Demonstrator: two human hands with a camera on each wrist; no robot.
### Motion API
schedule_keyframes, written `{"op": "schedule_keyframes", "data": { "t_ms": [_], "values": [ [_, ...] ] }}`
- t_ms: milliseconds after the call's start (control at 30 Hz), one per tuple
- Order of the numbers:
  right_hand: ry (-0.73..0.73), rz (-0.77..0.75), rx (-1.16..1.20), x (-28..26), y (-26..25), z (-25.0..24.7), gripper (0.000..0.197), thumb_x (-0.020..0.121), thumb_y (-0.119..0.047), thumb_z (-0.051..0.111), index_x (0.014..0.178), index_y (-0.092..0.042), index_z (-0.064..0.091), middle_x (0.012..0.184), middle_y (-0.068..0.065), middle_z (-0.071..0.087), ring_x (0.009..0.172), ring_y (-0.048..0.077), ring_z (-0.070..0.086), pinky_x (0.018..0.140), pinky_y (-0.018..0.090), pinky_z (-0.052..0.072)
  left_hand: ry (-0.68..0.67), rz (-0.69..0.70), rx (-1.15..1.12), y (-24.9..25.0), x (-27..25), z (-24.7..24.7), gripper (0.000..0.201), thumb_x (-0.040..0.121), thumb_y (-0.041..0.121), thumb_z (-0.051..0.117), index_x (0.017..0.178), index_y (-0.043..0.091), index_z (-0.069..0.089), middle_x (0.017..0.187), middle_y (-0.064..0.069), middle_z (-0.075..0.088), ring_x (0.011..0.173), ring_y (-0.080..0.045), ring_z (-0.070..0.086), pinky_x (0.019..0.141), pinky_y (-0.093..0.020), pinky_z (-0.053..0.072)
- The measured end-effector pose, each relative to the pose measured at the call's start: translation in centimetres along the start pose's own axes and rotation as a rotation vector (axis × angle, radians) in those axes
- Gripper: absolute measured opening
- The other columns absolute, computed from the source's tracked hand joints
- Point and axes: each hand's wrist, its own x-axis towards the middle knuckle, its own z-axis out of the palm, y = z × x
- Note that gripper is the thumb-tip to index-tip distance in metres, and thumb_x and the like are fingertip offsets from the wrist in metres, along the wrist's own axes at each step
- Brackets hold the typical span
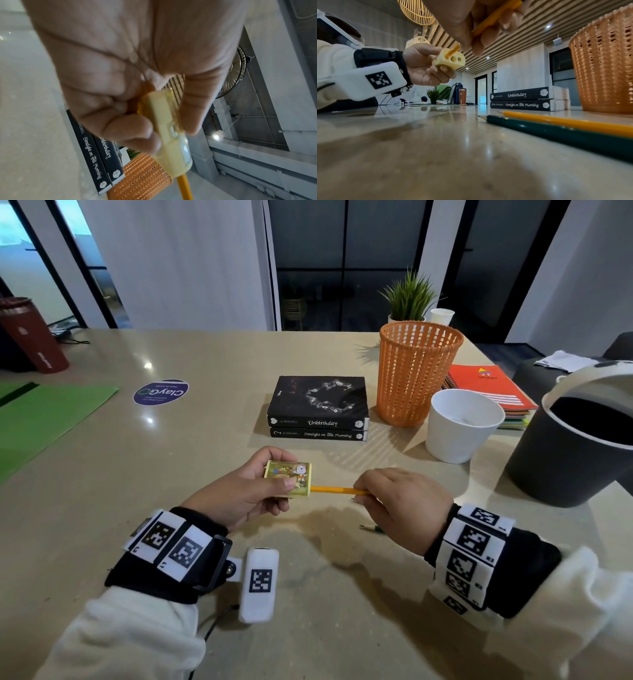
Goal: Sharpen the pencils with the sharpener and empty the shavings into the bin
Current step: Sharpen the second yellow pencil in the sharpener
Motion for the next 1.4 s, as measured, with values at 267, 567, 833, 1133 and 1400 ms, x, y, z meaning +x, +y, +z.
{"op": "schedule_keyframes", "data": {
  "t_ms": [267,567,833,1133,1400],
  "values": [
    [-0.044,-0.072,0.088,0.0,0.0,0.5,0.029,0.086,-0.028,0.040,0.077,-0.009,0.061,0.058,0.002,0.060,0.048,0.028,0.055,0.037,0.029,0.043,-0.016,-0.014,0.053,-0.6,-0.6,-0.1,0.030,0.089,-0.003,0.046,0.102,0.024,0.044,0.086,-0.009,0.049,0.058,-0.008,0.055,0.055,-0.016,0.048],
    [-0.209,0.035,0.156,0.0,-0.3,0.4,0.023,0.088,-0.030,0.046,0.091,-0.013,0.061,0.069,0.002,0.065,0.059,0.028,0.059,0.051,0.031,0.046,-0.054,0.052,0.272,0.0,-1.5,-0.8,0.042,0.070,0.011,0.069,0.102,0.026,0.047,0.087,-0.004,0.057,0.065,-0.009,0.061,0.062,-0.017,0.051],
    [-0.130,-0.023,-0.108,0.2,-0.7,0.2,0.036,0.090,-0.037,0.029,0.085,-0.013,0.055,0.061,0.001,0.058,0.043,0.027,0.053,0.036,0.026,0.034,0.153,-0.029,-0.091,0.4,-1.0,-0.6,0.024,0.075,0.027,0.057,0.094,0.012,0.053,0.055,-0.004,0.053,0.040,-0.010,0.047,0.036,-0.015,0.038],
    [-0.063,-0.031,-0.185,0.3,-0.8,0.2,0.036,0.088,-0.037,0.033,0.072,-0.012,0.053,0.055,0.002,0.053,0.041,0.027,0.049,0.040,0.025,0.030,0.048,-0.038,0.673,2.1,-1.2,-0.9,0.043,0.063,0.040,0.078,0.095,0.024,0.055,0.079,0.007,0.057,0.052,0.004,0.050,0.053,-0.012,0.043],
    [-0.031,-0.030,-0.271,0.3,-0.8,0.5,0.035,0.087,-0.035,0.036,0.069,-0.013,0.055,0.058,0.002,0.055,0.046,0.026,0.051,0.045,0.026,0.034,-0.045,-0.056,1.189,2.4,-0.7,0.0,0.040,0.064,0.046,0.076,0.091,0.034,0.050,0.077,0.015,0.055,0.070,-0.002,0.052,0.061,-0.024,0.037]
  ]
}}
